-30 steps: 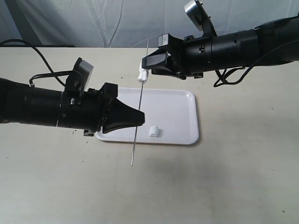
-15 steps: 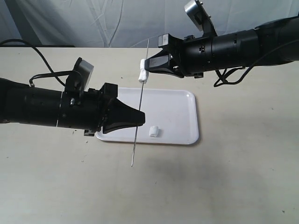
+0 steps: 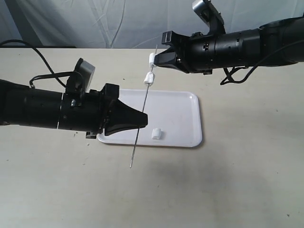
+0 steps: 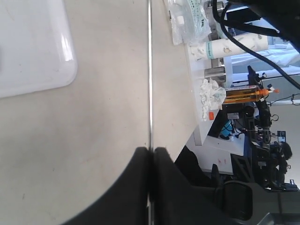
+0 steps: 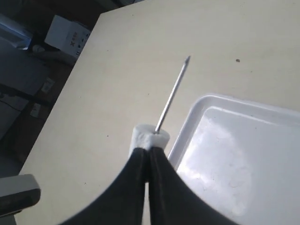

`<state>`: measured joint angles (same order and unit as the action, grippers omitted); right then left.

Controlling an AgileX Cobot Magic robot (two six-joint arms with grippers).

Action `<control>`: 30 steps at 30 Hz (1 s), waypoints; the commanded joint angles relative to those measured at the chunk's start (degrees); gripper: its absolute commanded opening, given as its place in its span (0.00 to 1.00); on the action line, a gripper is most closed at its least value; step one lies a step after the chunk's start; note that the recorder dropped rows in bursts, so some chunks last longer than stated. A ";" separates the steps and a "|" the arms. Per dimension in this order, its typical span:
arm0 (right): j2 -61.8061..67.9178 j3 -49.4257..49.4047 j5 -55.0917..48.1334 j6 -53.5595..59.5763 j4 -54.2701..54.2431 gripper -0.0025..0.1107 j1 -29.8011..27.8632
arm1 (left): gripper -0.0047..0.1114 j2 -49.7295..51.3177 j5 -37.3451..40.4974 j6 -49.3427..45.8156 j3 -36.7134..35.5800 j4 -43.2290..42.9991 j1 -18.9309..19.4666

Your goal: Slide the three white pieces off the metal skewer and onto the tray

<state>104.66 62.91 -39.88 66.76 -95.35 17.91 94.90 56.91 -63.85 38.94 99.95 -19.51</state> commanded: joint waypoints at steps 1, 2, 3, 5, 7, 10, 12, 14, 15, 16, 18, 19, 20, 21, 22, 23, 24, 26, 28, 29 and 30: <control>-0.07 0.39 5.44 1.80 -1.86 0.02 -0.14 | 0.04 -0.31 2.94 -0.61 0.24 0.00 -0.03; -0.07 0.39 7.03 2.14 -2.34 0.02 -0.14 | 0.04 -0.31 3.53 -0.34 0.24 0.00 -0.03; -0.07 0.39 9.68 2.25 -2.98 0.02 -0.14 | 0.04 -0.31 4.27 0.34 0.03 0.00 -0.03; -0.07 0.39 12.20 4.48 -4.59 0.02 -0.14 | 0.04 -0.31 5.85 0.46 -1.13 0.00 -0.03; -0.07 0.51 13.21 5.46 -4.59 0.02 -0.14 | 0.04 -0.31 6.78 0.46 -2.66 -1.75 -0.03; -0.07 0.81 13.21 5.43 -4.59 0.02 -0.14 | 0.04 -0.31 8.38 0.57 -7.08 -2.29 -0.03; -0.07 0.81 12.30 5.43 -3.29 0.02 -0.14 | 0.04 -0.31 7.72 -1.11 -10.91 -2.01 -0.03; 0.08 0.81 10.00 1.91 3.42 0.02 -0.14 | 0.04 -0.31 6.81 -3.35 -13.53 -1.01 -0.03; 0.31 0.81 8.78 -1.69 7.71 0.02 -0.14 | 0.04 -0.31 6.55 -4.22 -14.83 -0.46 -0.03; 0.65 0.81 8.34 -5.15 11.33 0.02 -0.14 | 0.04 -0.35 6.42 -5.08 -16.03 -0.02 -0.03; 1.88 0.81 8.36 -11.36 20.69 0.02 -0.14 | 0.04 -0.46 5.46 -6.62 -17.94 0.00 -0.03; 2.67 0.81 8.22 -13.59 24.07 0.02 -0.14 | 0.04 -0.58 4.24 -7.84 -18.82 0.00 -0.03; 3.68 0.81 7.13 -16.07 27.30 0.02 -0.14 | 0.04 -1.02 2.34 -8.43 -19.09 0.00 -0.03; 4.86 0.81 5.64 -17.38 28.82 0.02 -0.14 | 0.04 -1.33 0.68 -8.66 -19.20 0.00 -0.03; 5.80 0.81 4.41 -17.63 29.29 0.02 -0.14 | 0.04 -1.57 -0.68 -8.71 -19.29 0.00 -0.03; 6.95 0.81 3.42 -17.63 29.29 0.02 -0.14 | 0.04 -2.03 -1.10 -8.71 -19.29 0.00 -0.03; 8.06 0.81 2.37 -17.63 28.75 0.02 -0.14 | 0.04 -2.29 -1.10 -8.71 -19.06 0.00 -0.03; 9.80 0.81 0.87 -17.38 26.65 0.02 -0.14 | 0.04 -3.19 -0.87 -8.71 -18.45 0.00 -0.03; 10.93 0.81 0.44 -15.68 24.58 0.10 -0.14 | 0.04 -4.29 -1.71 -8.12 -17.48 0.00 -0.03; 11.05 0.81 -0.02 -14.91 23.89 0.14 -0.14 | 0.04 -4.57 -2.57 -7.81 -16.90 0.00 -0.03; 11.15 0.81 -0.43 -14.67 22.92 0.20 -0.14 | 0.04 -4.84 -3.37 -6.89 -16.39 0.00 -0.03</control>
<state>115.48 63.57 -39.01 50.34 -69.94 17.91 91.48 55.05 -71.83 21.05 99.13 -19.51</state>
